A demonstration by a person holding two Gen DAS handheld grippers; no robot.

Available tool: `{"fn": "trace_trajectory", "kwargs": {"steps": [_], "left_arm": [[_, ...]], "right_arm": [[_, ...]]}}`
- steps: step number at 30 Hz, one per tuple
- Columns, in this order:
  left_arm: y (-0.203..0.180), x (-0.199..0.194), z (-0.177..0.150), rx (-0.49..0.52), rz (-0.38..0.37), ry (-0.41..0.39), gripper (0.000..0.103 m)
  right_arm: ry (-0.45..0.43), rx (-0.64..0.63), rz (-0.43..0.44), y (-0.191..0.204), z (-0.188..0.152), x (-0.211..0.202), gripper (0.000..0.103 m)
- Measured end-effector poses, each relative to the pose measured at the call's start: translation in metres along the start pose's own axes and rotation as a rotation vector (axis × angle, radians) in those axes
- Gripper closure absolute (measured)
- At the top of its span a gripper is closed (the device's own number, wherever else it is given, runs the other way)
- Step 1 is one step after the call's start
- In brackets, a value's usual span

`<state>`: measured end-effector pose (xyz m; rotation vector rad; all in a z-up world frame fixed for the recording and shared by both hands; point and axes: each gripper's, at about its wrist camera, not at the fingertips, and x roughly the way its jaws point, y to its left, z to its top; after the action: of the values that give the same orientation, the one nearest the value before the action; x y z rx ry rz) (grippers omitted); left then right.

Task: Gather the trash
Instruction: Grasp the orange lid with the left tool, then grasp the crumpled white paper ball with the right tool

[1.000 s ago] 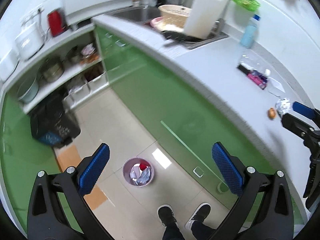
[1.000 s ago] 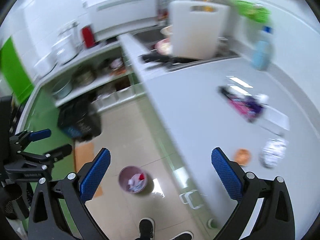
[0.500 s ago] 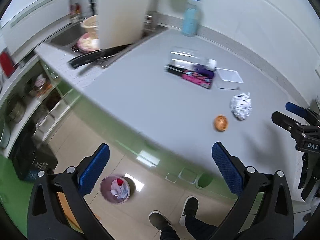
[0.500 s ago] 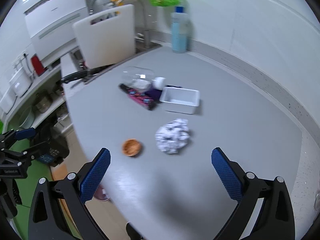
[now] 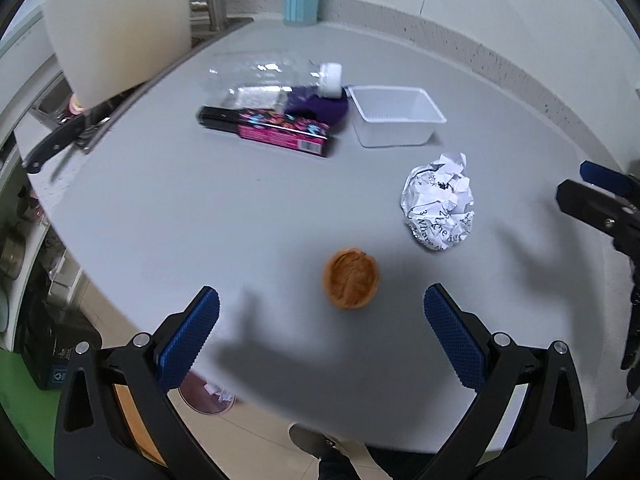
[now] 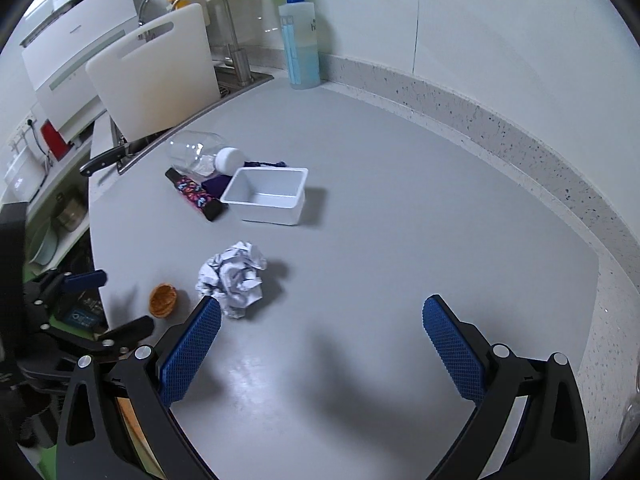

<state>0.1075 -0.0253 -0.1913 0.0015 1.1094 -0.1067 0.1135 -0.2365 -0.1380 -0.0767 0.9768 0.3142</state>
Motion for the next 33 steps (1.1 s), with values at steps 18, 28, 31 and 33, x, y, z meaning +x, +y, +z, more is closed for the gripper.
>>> {"fn": "trace_trajectory", "kwargs": {"steps": [18, 28, 31, 33], "left_arm": [[-0.007, 0.02, 0.006, -0.007, -0.024, 0.017, 0.07], [0.015, 0.0, 0.013, -0.044, -0.01, -0.005, 0.07], [0.024, -0.006, 0.016, -0.055, -0.002, -0.009, 0.07], [0.029, -0.009, 0.017, -0.062, 0.002, -0.01, 0.07]], "right_arm": [[0.028, -0.051, 0.07, 0.01, 0.018, 0.021, 0.006], [0.045, -0.093, 0.096, 0.039, 0.026, 0.035, 0.006], [0.057, -0.104, 0.1, 0.048, 0.027, 0.041, 0.006], [0.073, -0.113, 0.097, 0.053, 0.028, 0.046, 0.006]]}}
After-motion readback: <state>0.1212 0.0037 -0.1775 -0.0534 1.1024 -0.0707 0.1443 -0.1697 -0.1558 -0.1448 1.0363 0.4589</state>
